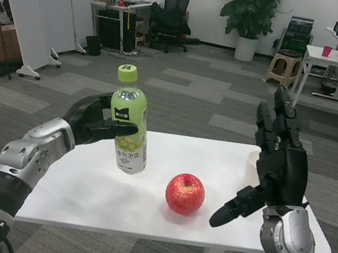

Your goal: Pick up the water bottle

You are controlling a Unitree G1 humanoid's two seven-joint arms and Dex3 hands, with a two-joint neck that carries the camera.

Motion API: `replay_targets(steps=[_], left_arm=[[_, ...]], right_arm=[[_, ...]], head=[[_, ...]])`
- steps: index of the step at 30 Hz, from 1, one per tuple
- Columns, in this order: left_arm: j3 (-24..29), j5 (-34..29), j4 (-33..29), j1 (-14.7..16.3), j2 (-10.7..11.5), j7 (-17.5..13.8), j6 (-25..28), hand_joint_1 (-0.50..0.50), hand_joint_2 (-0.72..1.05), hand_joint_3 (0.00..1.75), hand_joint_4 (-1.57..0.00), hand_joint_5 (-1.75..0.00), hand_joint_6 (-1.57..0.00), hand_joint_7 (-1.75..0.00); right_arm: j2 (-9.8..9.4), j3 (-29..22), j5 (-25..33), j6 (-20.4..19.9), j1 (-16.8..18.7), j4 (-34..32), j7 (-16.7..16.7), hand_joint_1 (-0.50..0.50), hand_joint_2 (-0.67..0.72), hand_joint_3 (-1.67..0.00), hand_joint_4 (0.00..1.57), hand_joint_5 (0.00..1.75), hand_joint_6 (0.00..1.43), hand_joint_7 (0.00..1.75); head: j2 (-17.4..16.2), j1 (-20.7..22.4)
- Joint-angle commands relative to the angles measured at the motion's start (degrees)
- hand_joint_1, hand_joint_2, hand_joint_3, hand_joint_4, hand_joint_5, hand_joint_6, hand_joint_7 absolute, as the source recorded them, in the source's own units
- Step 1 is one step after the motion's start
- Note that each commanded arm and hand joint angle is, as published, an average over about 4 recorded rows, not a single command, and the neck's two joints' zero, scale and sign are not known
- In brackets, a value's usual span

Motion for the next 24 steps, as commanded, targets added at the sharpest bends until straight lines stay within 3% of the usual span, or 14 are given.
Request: replay_targets(steps=[1, 24], left_arm=[[1.0, -0.2, -2.5, 0.7, 1.6, -0.2, 2.4, -0.08, 0.78, 0.04, -1.53, -1.75, -1.18, -1.26], [0.9, -0.3, -5.2, 0.9, 2.4, -0.1, 5.1, -0.08, 0.78, 0.04, -1.53, -1.75, -1.18, -1.26]], right_arm=[[-0.21, 0.1, 0.5, 0.0, -0.2, 0.2, -0.1, -0.46, 0.50, 0.00, 0.00, 0.00, 0.00, 0.00], [-0.21, 0.2, 0.6, 0.0, -0.1, 0.2, 0.0, -0.46, 0.52, 0.00, 0.00, 0.00, 0.00, 0.00]], head=[[0.1, -0.5], [-0.3, -0.8]])
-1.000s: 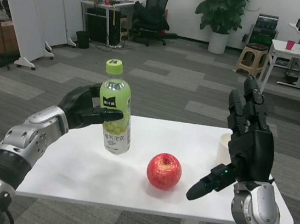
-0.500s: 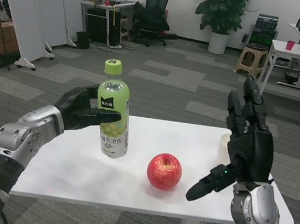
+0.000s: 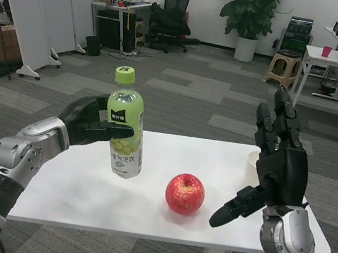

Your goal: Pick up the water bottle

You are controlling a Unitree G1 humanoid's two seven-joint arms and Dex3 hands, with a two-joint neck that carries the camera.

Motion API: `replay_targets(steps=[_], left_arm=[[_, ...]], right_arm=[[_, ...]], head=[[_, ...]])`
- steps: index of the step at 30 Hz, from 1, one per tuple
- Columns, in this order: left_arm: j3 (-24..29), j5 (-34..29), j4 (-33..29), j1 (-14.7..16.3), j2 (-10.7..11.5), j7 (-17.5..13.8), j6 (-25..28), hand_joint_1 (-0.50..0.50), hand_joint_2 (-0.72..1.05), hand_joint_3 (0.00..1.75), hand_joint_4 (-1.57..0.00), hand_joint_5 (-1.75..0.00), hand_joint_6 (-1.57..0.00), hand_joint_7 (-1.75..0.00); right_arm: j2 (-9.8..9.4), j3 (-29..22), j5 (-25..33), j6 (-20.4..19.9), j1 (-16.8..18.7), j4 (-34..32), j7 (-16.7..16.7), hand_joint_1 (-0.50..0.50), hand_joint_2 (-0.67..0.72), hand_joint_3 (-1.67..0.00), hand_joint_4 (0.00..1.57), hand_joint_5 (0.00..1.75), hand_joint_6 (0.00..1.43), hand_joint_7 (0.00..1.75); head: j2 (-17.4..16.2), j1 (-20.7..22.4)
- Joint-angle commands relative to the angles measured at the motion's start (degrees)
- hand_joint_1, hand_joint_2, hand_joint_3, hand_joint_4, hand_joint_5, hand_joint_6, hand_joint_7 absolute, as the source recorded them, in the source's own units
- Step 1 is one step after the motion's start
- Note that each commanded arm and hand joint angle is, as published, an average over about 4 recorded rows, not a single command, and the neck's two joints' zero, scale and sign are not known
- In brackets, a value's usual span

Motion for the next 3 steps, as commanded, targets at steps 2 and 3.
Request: replay_targets(steps=[2, 3], left_arm=[[0.7, -0.3, -1.3, -0.3, 0.6, -0.1, 0.0, -0.08, 0.78, 0.07, -1.53, -1.75, -1.18, -1.26], [0.7, -0.3, -1.3, -0.2, 0.6, -0.1, 0.0, -0.08, 0.78, 0.06, -1.53, -1.75, -1.18, -1.26]], right_arm=[[-0.18, 0.1, 0.0, 0.0, -0.1, 0.2, -0.1, -0.46, 0.50, 0.00, 0.00, 0.00, 0.00, 0.00], [-0.18, 0.1, 0.0, 0.0, -0.1, 0.2, 0.0, -0.46, 0.49, 0.00, 0.00, 0.00, 0.00, 0.00]], head=[[-0.3, 0.1], [-0.4, 0.1]])
